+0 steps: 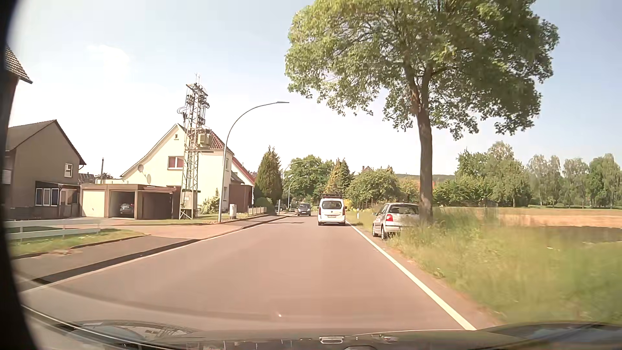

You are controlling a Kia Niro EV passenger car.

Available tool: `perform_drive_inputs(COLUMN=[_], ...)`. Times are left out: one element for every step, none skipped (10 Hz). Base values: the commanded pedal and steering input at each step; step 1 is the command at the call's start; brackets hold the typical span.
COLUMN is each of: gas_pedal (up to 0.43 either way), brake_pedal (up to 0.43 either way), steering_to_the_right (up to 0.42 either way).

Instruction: Follow the waypoints while adhering to traffic rules and regulations

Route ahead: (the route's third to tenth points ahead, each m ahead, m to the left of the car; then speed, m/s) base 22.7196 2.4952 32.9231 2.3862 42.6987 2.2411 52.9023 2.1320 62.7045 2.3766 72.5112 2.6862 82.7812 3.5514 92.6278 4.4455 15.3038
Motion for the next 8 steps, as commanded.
perform_drive_inputs(gas_pedal=[0.197, 0.197, 0.197, 0.189, 0.189, 0.177, 0.157, 0.15], brake_pedal=[0.0, 0.0, 0.0, 0.0, 0.0, 0.0, 0.0, 0.0], steering_to_the_right=[0.002, 0.001, 0.001, 0.001, 0.0, 0.001, 0.001, 0.001])
